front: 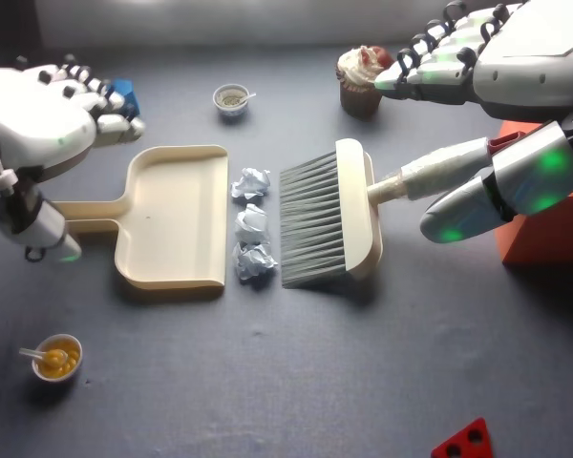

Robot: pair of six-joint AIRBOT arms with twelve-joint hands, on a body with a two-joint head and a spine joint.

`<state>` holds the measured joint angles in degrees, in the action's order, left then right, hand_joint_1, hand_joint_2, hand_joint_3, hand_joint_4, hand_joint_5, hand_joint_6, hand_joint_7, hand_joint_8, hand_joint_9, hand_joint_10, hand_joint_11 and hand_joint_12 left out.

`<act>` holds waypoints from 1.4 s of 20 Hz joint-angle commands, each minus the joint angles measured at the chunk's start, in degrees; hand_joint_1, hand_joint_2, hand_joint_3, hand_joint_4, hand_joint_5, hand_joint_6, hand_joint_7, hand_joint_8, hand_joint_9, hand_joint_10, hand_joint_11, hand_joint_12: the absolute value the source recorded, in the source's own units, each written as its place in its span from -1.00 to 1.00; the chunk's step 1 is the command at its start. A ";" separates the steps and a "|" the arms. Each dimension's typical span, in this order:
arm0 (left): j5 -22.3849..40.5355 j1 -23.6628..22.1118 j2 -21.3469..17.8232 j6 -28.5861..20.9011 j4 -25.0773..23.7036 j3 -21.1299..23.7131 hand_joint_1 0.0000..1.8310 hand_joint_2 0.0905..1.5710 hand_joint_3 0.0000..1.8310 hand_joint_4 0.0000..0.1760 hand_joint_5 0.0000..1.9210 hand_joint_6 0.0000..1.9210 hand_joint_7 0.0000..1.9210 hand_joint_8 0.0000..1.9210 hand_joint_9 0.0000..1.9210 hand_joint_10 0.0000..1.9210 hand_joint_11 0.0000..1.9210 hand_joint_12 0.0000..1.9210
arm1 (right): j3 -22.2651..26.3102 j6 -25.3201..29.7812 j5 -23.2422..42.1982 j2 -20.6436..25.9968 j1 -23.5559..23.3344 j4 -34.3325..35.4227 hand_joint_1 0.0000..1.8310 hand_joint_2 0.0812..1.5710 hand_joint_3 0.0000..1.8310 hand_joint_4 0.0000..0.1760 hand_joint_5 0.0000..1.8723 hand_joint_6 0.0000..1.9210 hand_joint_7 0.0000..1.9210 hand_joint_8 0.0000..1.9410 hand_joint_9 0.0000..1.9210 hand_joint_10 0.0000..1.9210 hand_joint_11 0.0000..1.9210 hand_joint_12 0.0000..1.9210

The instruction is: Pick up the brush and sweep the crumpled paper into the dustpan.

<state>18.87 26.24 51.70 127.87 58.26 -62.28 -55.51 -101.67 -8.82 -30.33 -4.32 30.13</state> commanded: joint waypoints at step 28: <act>11.13 6.80 11.34 -3.97 -1.52 -11.81 0.04 0.26 -1.00 -0.42 -0.18 -0.99 -0.77 -1.00 -0.80 -1.00 -0.84 -0.86 | 0.18 -0.09 5.47 0.82 -1.10 -0.75 -1.00 0.09 -1.00 -1.00 -0.98 -1.00 -0.96 -0.99 -0.94 -0.99 -0.95 -0.99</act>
<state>26.26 33.04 62.78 123.35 58.00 -73.80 -55.33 -101.84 -8.82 -30.30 -4.32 28.91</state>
